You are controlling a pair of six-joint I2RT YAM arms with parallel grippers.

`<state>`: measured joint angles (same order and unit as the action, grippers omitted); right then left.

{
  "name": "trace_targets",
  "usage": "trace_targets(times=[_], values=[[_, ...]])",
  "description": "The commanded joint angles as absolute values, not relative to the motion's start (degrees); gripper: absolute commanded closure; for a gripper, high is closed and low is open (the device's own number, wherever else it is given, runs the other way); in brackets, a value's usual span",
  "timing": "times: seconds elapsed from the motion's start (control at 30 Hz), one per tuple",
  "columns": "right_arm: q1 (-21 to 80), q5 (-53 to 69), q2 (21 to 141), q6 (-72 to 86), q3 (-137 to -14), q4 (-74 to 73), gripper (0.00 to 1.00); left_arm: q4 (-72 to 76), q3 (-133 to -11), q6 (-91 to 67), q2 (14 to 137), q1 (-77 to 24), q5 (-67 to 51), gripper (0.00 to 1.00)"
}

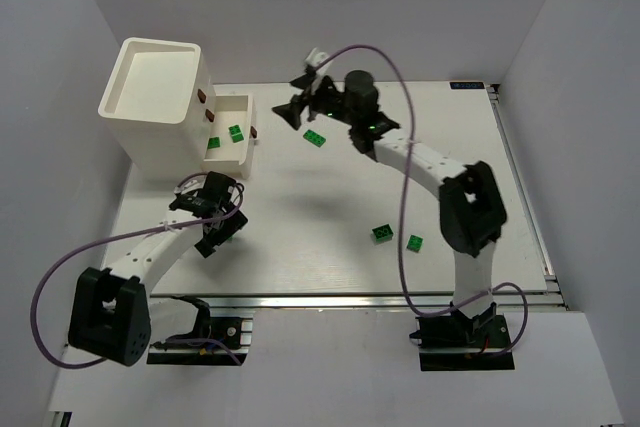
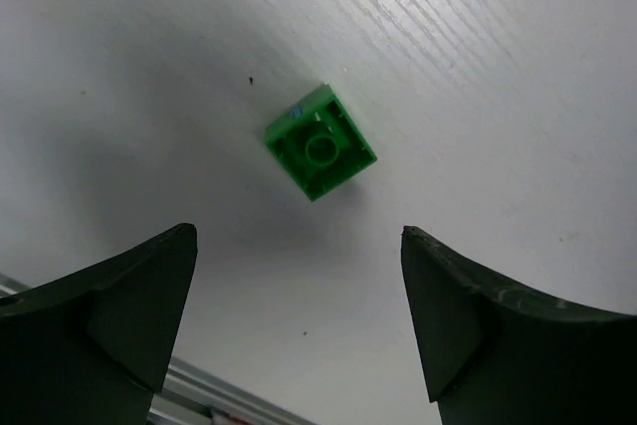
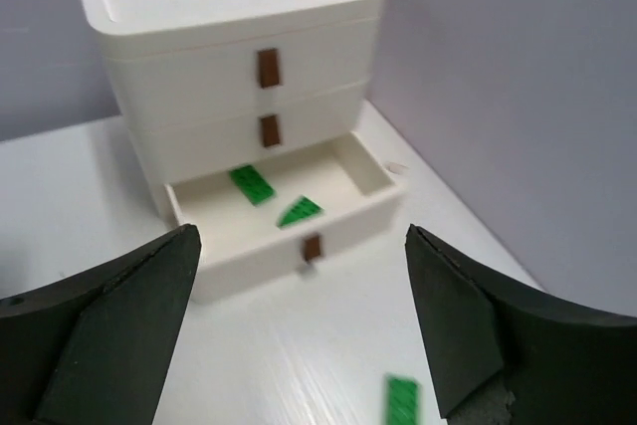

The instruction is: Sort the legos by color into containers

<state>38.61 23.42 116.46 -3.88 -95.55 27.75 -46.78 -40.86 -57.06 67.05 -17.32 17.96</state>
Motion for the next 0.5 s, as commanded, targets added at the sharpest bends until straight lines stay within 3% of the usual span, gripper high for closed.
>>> trace_targets(times=[0.0,0.17,0.27,0.43,0.47], values=[[34.28,29.43,108.39,-6.31,-87.47,20.86,0.11,-39.30,-39.82,-60.11,71.00,-16.70,17.84,0.07],[28.58,33.65,100.64,-7.56,-79.82,13.72,0.11,-34.64,-39.55,-61.08,76.63,-16.70,19.25,0.05],[26.64,34.45,97.83,-8.26,-76.47,11.43,0.12,-32.08,-40.42,-61.78,80.58,-16.17,19.34,0.12],[23.12,36.03,95.10,-10.02,-74.27,8.53,0.14,-32.52,-42.63,-63.71,85.16,-16.17,19.42,0.36],[22.77,36.47,94.92,-10.72,-74.09,7.74,0.14,-33.04,-42.63,-64.07,85.17,-16.17,19.68,0.45]])
